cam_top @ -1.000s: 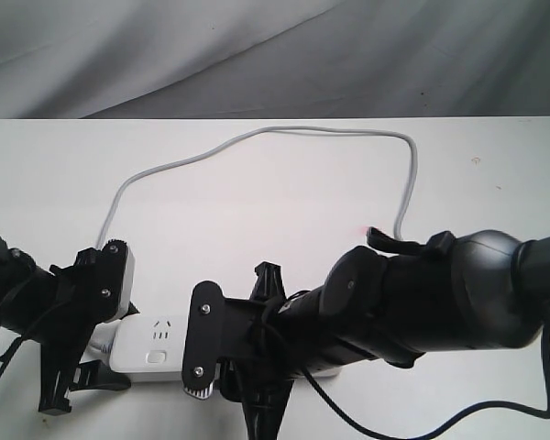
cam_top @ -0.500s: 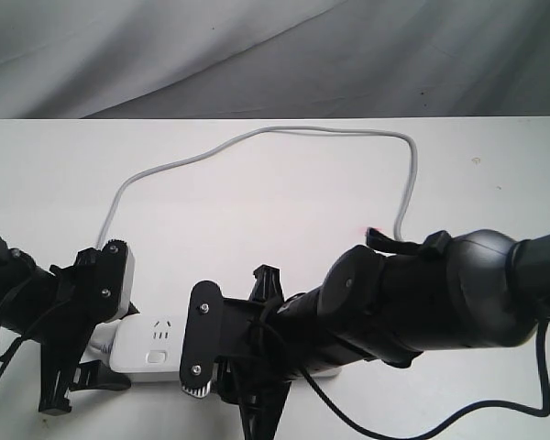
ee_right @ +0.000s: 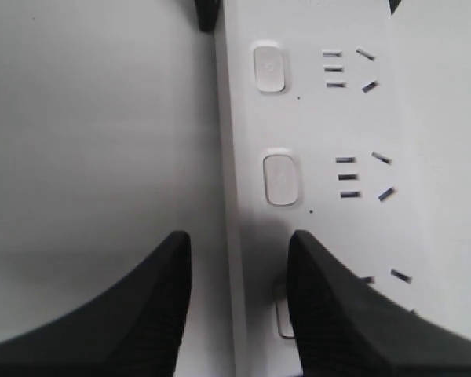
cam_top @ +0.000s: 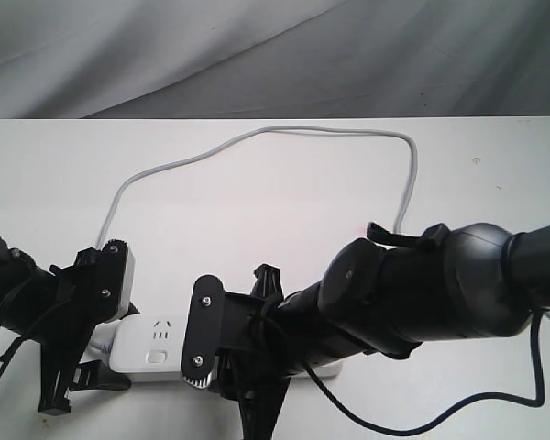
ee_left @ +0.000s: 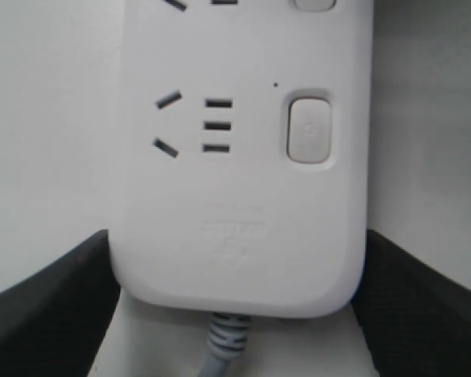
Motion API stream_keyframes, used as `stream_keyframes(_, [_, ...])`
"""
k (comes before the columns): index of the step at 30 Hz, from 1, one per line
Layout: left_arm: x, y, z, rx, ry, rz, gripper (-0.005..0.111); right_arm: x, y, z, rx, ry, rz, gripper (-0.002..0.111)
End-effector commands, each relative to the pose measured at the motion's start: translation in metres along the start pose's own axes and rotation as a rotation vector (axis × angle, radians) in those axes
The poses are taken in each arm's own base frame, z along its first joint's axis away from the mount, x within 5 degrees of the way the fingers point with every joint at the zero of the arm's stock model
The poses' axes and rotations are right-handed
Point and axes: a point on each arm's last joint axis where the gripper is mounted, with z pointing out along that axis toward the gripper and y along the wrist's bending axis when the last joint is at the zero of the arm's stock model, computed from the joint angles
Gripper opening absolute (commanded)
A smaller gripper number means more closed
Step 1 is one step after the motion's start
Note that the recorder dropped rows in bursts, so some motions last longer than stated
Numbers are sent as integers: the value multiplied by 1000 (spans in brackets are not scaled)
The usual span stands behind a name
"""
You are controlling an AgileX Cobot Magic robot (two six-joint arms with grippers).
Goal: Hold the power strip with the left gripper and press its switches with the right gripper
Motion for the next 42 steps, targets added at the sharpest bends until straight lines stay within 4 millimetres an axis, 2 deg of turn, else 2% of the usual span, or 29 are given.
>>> stream_keyframes(1, [3, 3, 0, -22, 23, 21, 54, 14, 5, 9, -43, 41, 20, 37])
stream_keyframes(9, [3, 3, 0, -22, 23, 21, 54, 26, 14, 10, -66, 74, 43, 37])
stream_keyframes(22, [3, 3, 0, -22, 23, 21, 54, 24, 10, 9, -37, 71, 37, 37])
stream_keyframes(26, [3, 3, 0, -22, 23, 21, 54, 15, 3, 8, -12, 45, 28, 37])
stream_keyframes(30, [3, 3, 0, -22, 23, 21, 54, -3, -9, 1, 22, -11, 13, 37])
stream_keyframes(42, [3, 3, 0, -22, 23, 21, 54, -36, -18, -49, 98, -153, -11, 37])
